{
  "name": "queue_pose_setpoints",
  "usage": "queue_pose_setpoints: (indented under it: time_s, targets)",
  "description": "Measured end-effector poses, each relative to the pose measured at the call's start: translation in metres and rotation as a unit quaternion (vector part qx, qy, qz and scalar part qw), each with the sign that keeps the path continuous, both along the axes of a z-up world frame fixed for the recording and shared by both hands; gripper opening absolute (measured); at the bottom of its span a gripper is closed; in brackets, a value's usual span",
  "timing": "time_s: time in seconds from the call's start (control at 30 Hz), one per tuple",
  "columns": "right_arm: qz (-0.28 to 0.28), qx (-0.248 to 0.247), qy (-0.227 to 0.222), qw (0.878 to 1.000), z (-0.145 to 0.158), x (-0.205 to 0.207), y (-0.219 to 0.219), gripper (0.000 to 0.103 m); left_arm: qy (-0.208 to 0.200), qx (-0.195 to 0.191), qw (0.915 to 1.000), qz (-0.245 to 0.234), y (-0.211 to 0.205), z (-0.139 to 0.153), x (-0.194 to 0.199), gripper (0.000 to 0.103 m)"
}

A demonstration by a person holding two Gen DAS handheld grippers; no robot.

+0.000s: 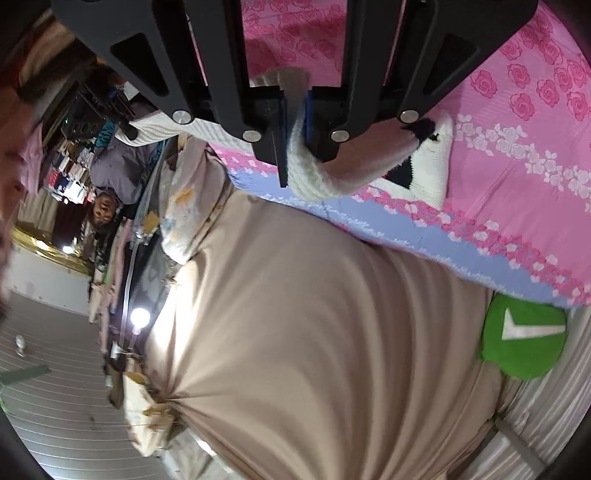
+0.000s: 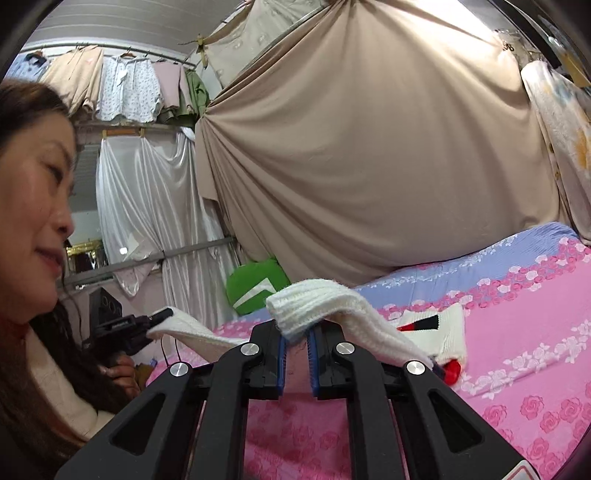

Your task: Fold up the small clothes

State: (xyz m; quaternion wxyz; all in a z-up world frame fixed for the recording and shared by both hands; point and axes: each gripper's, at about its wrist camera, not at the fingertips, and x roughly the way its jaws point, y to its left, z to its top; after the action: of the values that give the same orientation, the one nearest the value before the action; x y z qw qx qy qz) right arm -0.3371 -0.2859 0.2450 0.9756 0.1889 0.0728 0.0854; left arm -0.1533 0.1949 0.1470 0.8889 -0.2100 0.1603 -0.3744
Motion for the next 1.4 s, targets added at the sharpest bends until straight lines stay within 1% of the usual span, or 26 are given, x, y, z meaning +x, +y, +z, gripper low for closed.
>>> queue_pose_setpoints:
  time_s: [0.03,0.13,0.17,0.27,0.33,0.43,0.47,0.53,0.63,0.67,0.7,0.73,0.77,0.8,0.83,0.87,0.9,0.97,1.03,1.07,1.13,1.2,1.27,1.33,1.37,1.4]
  targets:
    - [-0.003,0.001,0.004,1.0,-0.001,0.011,-0.003,0.009,0.014,0.001,0.9999,0.001,-0.003,0.0,0.016,0.006]
    - [-0.015,0.011,0.039,0.999,-0.013,0.068,-0.024,0.009,0.052,0.028,0.9981,0.015,-0.018,-0.002,0.067,0.006]
    - [-0.016,0.019,0.054,0.998,-0.017,0.087,-0.033,0.009,0.074,0.044,0.996,0.021,-0.028,-0.004,0.093,0.006]
    - [-0.035,0.061,0.104,0.992,-0.035,0.155,-0.072,0.009,0.118,0.077,0.9895,0.034,-0.053,-0.018,0.155,0.006]
    - [-0.04,0.078,0.137,0.987,-0.048,0.194,-0.092,0.009,0.147,0.101,0.9824,0.055,-0.072,-0.034,0.202,0.006]
    - [-0.061,0.092,0.194,0.975,-0.081,0.254,-0.117,0.009,0.186,0.128,0.9708,0.08,-0.089,-0.061,0.255,0.006]
    - [-0.071,0.098,0.22,0.968,-0.096,0.273,-0.124,0.009,0.2,0.139,0.9663,0.084,-0.094,-0.071,0.269,0.006]
    - [-0.078,0.104,0.265,0.955,-0.123,0.3,-0.134,0.009,0.228,0.156,0.9563,0.096,-0.1,-0.093,0.295,0.006]
    - [-0.086,0.098,0.321,0.938,-0.154,0.321,-0.139,0.012,0.268,0.174,0.9434,0.09,-0.106,-0.124,0.318,0.009]
    - [-0.087,0.096,0.326,0.936,-0.158,0.323,-0.139,0.017,0.271,0.177,0.9424,0.083,-0.107,-0.13,0.321,0.01]
    - [-0.085,0.098,0.318,0.939,-0.157,0.32,-0.139,0.018,0.267,0.175,0.944,0.082,-0.106,-0.132,0.321,0.011]
    - [-0.083,0.094,0.301,0.945,-0.15,0.315,-0.138,0.018,0.262,0.168,0.9469,0.079,-0.104,-0.131,0.318,0.011]
    - [-0.085,0.091,0.281,0.952,-0.141,0.308,-0.137,0.022,0.258,0.161,0.9498,0.075,-0.102,-0.129,0.315,0.014]
    - [-0.093,0.089,0.255,0.958,-0.127,0.295,-0.137,0.032,0.251,0.152,0.953,0.074,-0.099,-0.123,0.311,0.022]
    - [-0.111,0.086,0.231,0.963,-0.116,0.283,-0.138,0.039,0.244,0.144,0.9558,0.078,-0.097,-0.117,0.308,0.03]
    - [-0.128,0.085,0.213,0.965,-0.105,0.271,-0.138,0.05,0.231,0.14,0.9582,0.095,-0.091,-0.108,0.301,0.055]
    - [-0.141,0.082,0.196,0.967,-0.096,0.259,-0.14,0.052,0.217,0.135,0.96,0.114,-0.087,-0.1,0.296,0.074]
    - [-0.157,0.078,0.201,0.964,-0.088,0.24,-0.139,0.052,0.186,0.142,0.9611,0.147,-0.079,-0.084,0.281,0.076]
    - [-0.158,0.071,0.231,0.957,-0.091,0.218,-0.131,0.053,0.173,0.174,0.9579,0.149,-0.073,-0.074,0.262,0.076]
    - [-0.154,0.069,0.243,0.955,-0.095,0.205,-0.126,0.053,0.175,0.185,0.956,0.146,-0.071,-0.074,0.254,0.076]
    - [-0.15,0.062,0.273,0.948,-0.108,0.177,-0.114,0.053,0.188,0.209,0.951,0.127,-0.066,-0.081,0.229,0.076]
    - [-0.142,0.07,0.303,0.94,-0.126,0.151,-0.103,0.054,0.21,0.232,0.9428,0.115,-0.062,-0.096,0.203,0.076]
    - [-0.136,0.074,0.331,0.931,-0.143,0.133,-0.095,0.054,0.231,0.237,0.9377,0.105,-0.058,-0.114,0.185,0.076]
    - [-0.132,0.079,0.34,0.928,-0.153,0.124,-0.089,0.054,0.253,0.228,0.9348,0.101,-0.052,-0.132,0.171,0.076]
    - [-0.134,0.08,0.344,0.926,-0.156,0.123,-0.088,0.054,0.258,0.225,0.9342,0.1,-0.05,-0.137,0.167,0.072]
    - [-0.136,0.075,0.343,0.926,-0.156,0.123,-0.086,0.054,0.262,0.225,0.9334,0.097,-0.05,-0.142,0.165,0.063]
